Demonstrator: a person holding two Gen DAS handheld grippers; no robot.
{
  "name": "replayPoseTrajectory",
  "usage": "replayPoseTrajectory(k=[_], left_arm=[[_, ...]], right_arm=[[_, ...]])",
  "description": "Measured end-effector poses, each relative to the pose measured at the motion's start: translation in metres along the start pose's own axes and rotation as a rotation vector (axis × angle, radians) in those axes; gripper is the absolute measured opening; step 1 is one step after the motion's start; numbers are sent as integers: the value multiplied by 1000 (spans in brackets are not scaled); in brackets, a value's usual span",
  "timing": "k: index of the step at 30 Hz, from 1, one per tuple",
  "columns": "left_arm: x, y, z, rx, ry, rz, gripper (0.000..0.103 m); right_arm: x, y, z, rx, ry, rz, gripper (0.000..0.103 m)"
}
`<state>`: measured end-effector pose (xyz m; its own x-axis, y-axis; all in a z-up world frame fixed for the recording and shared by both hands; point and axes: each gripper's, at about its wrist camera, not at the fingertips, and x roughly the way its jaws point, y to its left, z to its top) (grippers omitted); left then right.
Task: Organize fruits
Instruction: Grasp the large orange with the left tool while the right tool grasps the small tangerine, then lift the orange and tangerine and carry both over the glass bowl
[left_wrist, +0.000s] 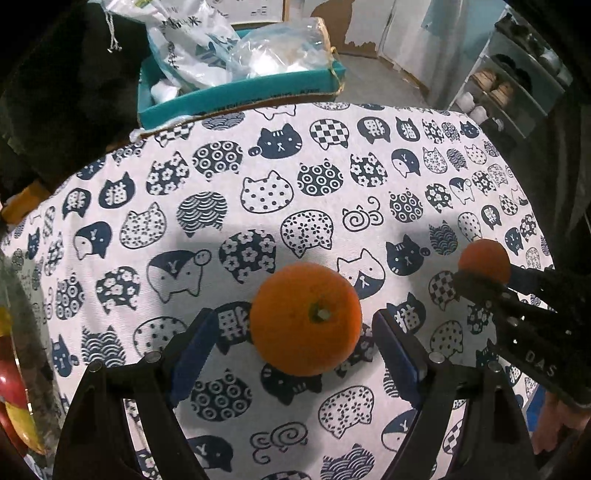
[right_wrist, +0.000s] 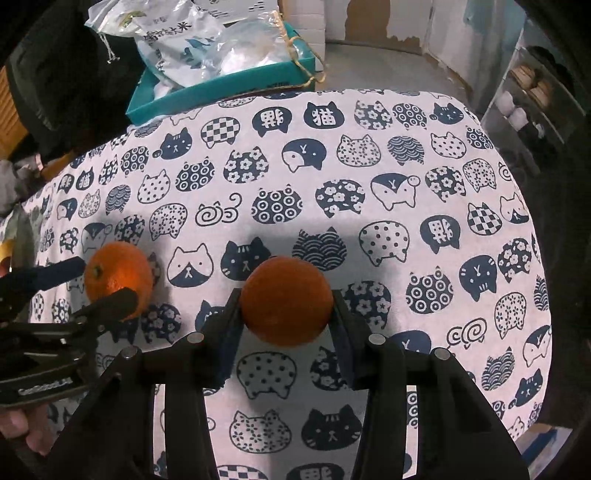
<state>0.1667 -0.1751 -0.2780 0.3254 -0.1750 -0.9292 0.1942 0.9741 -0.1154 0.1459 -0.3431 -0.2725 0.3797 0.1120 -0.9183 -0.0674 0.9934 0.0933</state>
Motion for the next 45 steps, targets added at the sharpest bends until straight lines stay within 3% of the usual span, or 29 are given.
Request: replayPoseTrajectory(k=[3, 9, 23, 45], left_arm=[[5, 0, 0, -5, 4, -4, 85], [11, 0, -1, -13, 24, -45, 65], [-16, 2, -4, 16, -40, -3, 64], [-119, 51, -8, -98, -211, 2, 63]], right_arm=[[3, 4, 4, 0, -1, 5, 44], [7, 9, 7, -10, 3, 11, 44], [-5, 18, 11, -34, -38, 11, 44], [-78, 69, 27, -109, -178, 34, 44]])
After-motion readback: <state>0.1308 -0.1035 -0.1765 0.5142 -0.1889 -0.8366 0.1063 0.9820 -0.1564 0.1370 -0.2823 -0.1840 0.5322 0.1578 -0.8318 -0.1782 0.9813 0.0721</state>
